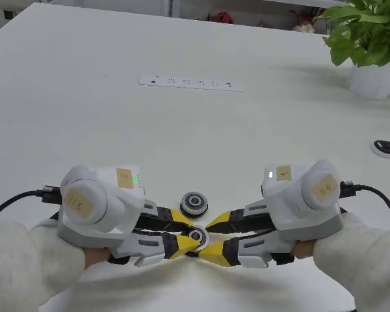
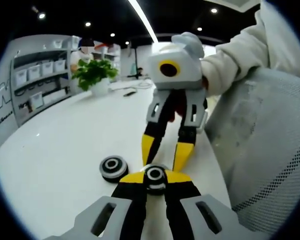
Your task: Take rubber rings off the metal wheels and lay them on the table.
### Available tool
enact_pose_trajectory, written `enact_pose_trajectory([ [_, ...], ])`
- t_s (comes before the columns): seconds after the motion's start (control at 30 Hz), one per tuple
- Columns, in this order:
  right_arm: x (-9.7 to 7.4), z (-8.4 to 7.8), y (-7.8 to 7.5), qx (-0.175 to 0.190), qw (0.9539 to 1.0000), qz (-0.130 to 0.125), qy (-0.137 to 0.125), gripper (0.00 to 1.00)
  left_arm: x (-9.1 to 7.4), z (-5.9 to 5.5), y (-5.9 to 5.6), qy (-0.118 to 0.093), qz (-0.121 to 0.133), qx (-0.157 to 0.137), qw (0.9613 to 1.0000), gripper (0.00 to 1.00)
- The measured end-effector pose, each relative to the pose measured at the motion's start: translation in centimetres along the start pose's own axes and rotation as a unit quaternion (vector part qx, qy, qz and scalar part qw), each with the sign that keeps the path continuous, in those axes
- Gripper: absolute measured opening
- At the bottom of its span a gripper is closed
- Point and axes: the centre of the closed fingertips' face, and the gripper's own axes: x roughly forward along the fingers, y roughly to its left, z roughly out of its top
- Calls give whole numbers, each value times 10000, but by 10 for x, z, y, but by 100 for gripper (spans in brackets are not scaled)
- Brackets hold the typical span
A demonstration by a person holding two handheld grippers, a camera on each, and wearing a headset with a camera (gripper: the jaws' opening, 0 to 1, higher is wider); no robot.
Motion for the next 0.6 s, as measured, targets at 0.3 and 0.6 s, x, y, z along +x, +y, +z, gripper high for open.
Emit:
enact_pose_trajectory([
  [0.3, -1, 1, 0, -182, 9998, 7, 24, 20, 0, 0, 1, 3, 13, 11, 10000, 14],
  [0.6, -3, -1, 0, -160, 9999, 35, 43, 18, 0, 0, 1, -2, 5, 10, 10000, 13],
])
